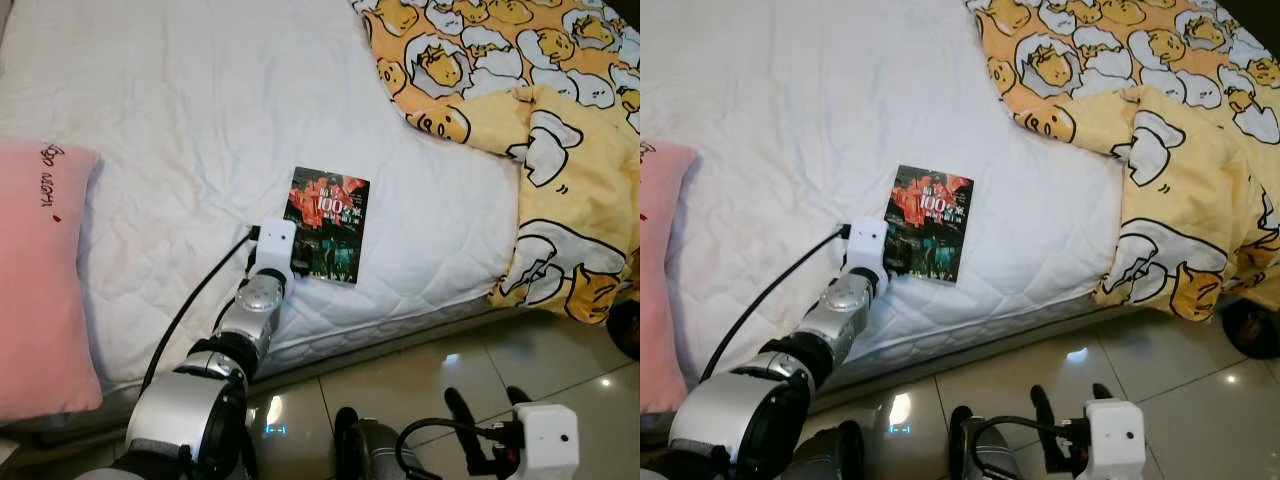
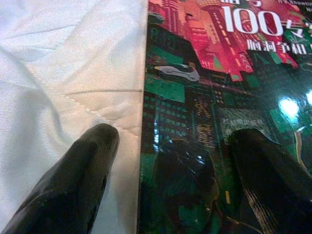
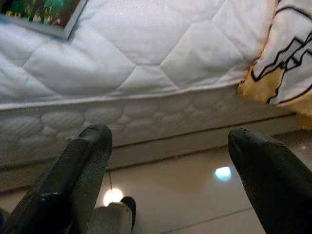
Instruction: Clean up the room
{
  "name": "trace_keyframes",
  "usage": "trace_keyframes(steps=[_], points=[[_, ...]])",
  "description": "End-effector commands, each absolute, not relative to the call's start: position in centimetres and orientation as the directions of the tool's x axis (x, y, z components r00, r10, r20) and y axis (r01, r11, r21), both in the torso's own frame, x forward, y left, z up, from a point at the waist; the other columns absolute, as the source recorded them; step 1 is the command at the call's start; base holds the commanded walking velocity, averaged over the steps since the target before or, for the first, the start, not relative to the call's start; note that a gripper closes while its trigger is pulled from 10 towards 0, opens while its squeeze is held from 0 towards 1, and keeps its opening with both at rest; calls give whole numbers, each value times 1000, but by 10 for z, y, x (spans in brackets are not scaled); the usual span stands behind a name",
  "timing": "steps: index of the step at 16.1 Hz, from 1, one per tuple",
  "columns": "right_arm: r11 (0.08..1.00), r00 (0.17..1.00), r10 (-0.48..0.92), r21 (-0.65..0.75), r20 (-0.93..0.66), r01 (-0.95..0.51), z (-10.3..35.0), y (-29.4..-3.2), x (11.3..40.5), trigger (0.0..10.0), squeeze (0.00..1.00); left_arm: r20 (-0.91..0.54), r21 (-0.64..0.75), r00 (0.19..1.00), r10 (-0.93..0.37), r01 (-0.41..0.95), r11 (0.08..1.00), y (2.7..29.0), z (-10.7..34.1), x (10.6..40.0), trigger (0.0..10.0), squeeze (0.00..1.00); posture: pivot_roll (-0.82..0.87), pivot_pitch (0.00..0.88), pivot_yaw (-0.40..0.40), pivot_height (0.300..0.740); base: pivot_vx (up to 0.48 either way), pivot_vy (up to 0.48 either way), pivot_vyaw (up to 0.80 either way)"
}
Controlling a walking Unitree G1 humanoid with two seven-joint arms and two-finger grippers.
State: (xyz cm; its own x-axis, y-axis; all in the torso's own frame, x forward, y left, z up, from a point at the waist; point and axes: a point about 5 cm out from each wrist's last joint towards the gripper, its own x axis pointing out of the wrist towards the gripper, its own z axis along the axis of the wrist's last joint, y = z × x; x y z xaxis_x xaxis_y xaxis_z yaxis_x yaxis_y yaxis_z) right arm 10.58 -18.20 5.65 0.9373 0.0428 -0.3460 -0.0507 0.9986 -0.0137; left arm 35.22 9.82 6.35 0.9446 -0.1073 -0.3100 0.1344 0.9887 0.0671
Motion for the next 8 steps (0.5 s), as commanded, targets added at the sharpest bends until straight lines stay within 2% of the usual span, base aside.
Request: trace_keyframes(steps=[1,4,6,7,8], points=[[999,925,30,-22,-379,-42,55,-185,99,10000,0,-367,37,924,-106,129,991,98,54,347,10000,0,-257,272,-85,740,0,0,0],[999,915,30,-18,-401,-41,50,-185,98,10000,0,-469,-105,845,-255,234,967,81,37,334,10000,0,-251,265,-80,740,0,0,0],[999,914,25,-16,-405,-34,49,-186,101,10000,0,-564,-120,765,-311,297,947,76,23,322,9765,0,-248,255,-76,740,0,0,0],[999,915,22,-18,-403,-32,48,-188,105,10000,0,-580,-139,768,-270,234,962,82,20,321,0,0,-249,241,-75,740,0,0,0],[999,915,21,-19,-403,-31,48,-188,105,10000,0,-575,-150,776,-258,210,966,83,21,322,0,0,-249,241,-75,740,0,0,0]])
